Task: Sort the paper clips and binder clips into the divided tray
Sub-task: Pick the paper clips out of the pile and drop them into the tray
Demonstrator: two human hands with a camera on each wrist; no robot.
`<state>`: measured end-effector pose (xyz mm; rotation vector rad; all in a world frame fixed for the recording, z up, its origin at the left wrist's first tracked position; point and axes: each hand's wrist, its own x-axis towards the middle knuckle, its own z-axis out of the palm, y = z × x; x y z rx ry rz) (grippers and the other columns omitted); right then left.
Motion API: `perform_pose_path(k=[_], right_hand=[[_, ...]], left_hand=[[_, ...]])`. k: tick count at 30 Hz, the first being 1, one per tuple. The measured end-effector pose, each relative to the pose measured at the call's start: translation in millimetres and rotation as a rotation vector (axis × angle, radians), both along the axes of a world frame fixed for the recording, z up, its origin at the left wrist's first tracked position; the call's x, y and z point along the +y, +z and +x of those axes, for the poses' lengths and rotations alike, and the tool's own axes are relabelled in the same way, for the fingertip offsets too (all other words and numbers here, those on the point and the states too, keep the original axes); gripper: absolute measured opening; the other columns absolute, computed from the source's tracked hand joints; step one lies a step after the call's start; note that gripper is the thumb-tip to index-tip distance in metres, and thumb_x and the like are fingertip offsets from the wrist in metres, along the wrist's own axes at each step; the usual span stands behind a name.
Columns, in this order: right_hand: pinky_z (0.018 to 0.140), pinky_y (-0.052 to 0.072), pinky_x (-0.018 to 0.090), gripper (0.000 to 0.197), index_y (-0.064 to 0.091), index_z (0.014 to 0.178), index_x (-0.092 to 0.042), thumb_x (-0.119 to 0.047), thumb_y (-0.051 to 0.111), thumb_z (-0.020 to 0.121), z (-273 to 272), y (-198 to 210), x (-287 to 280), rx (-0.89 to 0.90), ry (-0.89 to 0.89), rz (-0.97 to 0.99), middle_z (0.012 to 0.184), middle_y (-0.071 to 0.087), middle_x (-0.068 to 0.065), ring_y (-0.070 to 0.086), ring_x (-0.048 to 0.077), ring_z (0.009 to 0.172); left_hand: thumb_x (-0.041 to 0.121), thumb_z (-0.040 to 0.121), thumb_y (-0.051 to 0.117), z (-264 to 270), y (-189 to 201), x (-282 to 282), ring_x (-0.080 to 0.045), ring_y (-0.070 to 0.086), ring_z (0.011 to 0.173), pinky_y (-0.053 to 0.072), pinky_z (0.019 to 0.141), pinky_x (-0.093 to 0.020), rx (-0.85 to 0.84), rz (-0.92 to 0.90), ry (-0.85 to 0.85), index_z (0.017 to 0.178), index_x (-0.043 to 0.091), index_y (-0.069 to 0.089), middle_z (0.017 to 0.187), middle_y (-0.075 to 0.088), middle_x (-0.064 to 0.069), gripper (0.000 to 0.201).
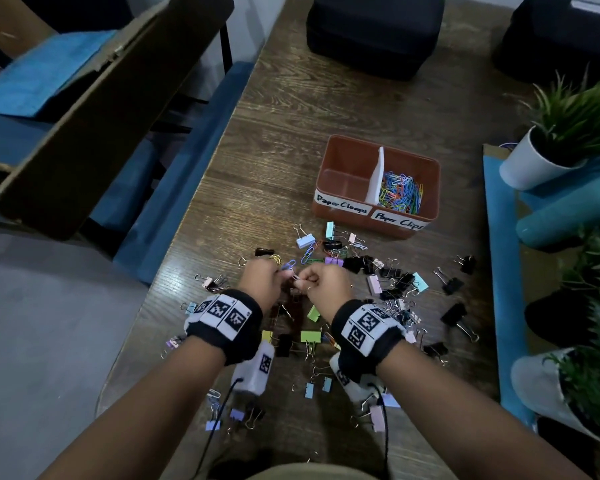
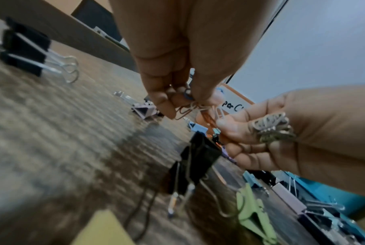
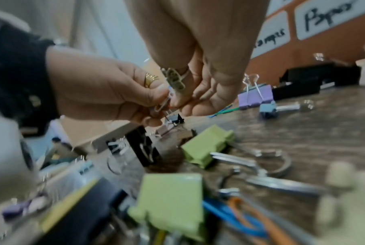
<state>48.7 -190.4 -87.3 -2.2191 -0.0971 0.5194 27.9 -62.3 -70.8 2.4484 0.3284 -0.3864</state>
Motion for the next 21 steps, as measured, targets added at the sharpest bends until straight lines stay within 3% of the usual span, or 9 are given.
perform_pose_path(k=[2,5,7,8,10,13,16,18,21], right_hand=[[0.052,0.04,0.004,0.004,0.067,0.08,0.005,0.002,0.068,0.08,1,-2,4,0.065,-0.125,0.118,0.061,0.057,0.002,0.052,-0.005,0.045],[0.067,0.053,0.033,0.015,0.065,0.067,-0.01,-0.001,0.071,0.078,6,-5,8,0.139,-0.279,0.228,0.062,0.061,0.003,0.057,0.013,0.057],[0.062,0.054,0.026,0.015,0.064,0.068,-0.008,0.0,0.07,0.079,10,-7,10,0.172,-0.363,0.321,0.062,0.061,0.002,0.058,0.007,0.052],[0.056,0.052,0.019,0.007,0.065,0.074,-0.002,0.0,0.069,0.079,12,-7,10,0.176,-0.394,0.362,0.063,0.061,0.002,0.058,0.002,0.049],[0.051,0.047,0.012,0.011,0.066,0.086,0.009,0.001,0.068,0.08,17,-6,9,0.167,-0.446,0.391,0.063,0.061,0.003,0.057,0.001,0.049],[0.062,0.053,0.021,0.011,0.068,0.088,0.006,-0.001,0.069,0.079,24,-5,2,0.148,-0.433,0.378,0.066,0.063,0.004,0.058,0.013,0.059],[0.08,0.054,0.038,0.014,0.073,0.092,-0.008,-0.012,0.072,0.078,32,-1,-14,-0.092,-0.203,0.085,0.085,0.068,0.007,0.063,0.022,0.078],[0.088,0.048,0.035,0.026,0.069,0.108,-0.015,-0.022,0.068,0.083,34,5,-28,-0.196,0.081,-0.249,0.104,0.061,0.007,0.057,0.023,0.097],[0.09,0.044,0.034,0.03,0.062,0.117,-0.019,-0.031,0.057,0.09,29,10,-44,-0.21,0.282,-0.519,0.115,0.056,0.006,0.046,0.023,0.114]], left_hand=[[0.022,0.09,0.058,4,2,0,-0.039,0.06,0.09,0.039,0.076,-0.038,-0.049,-0.01,0.026,0.085,-0.015,0.064,0.095,0.062,-0.032,0.038],[0.023,0.091,0.058,10,7,-4,-0.039,0.059,0.092,0.035,0.076,-0.036,-0.086,-0.012,0.115,0.089,-0.014,0.064,0.097,0.063,-0.031,0.038],[0.031,0.089,0.059,19,6,-4,-0.037,0.062,0.089,0.04,0.075,-0.037,-0.07,-0.051,0.152,0.085,-0.013,0.063,0.092,0.065,-0.028,0.044],[0.038,0.086,0.062,24,2,-4,-0.037,0.064,0.085,0.047,0.073,-0.038,-0.054,-0.115,0.179,0.08,-0.012,0.062,0.087,0.066,-0.027,0.05],[0.053,0.072,0.064,33,-13,-1,-0.035,0.069,0.077,0.055,0.068,-0.046,-0.054,-0.225,0.224,0.069,-0.008,0.06,0.077,0.069,-0.024,0.061],[0.047,0.073,0.071,41,-12,-3,-0.032,0.062,0.06,0.051,0.056,-0.039,-0.057,-0.222,0.225,0.047,0.005,0.044,0.059,0.062,-0.019,0.056],[0.039,0.082,0.067,50,4,-3,-0.024,0.039,0.056,0.028,0.056,-0.031,-0.046,-0.078,0.25,0.045,0.012,0.029,0.046,0.034,-0.006,0.059],[0.039,0.083,0.066,57,-2,1,-0.023,0.042,0.059,0.034,0.057,-0.032,-0.041,-0.089,0.28,0.048,0.01,0.037,0.05,0.043,-0.008,0.053],[0.023,0.088,0.063,61,-12,7,-0.019,0.06,0.053,0.054,0.066,-0.036,0.006,-0.393,0.324,0.064,0.005,0.057,0.074,0.064,-0.019,0.03]])
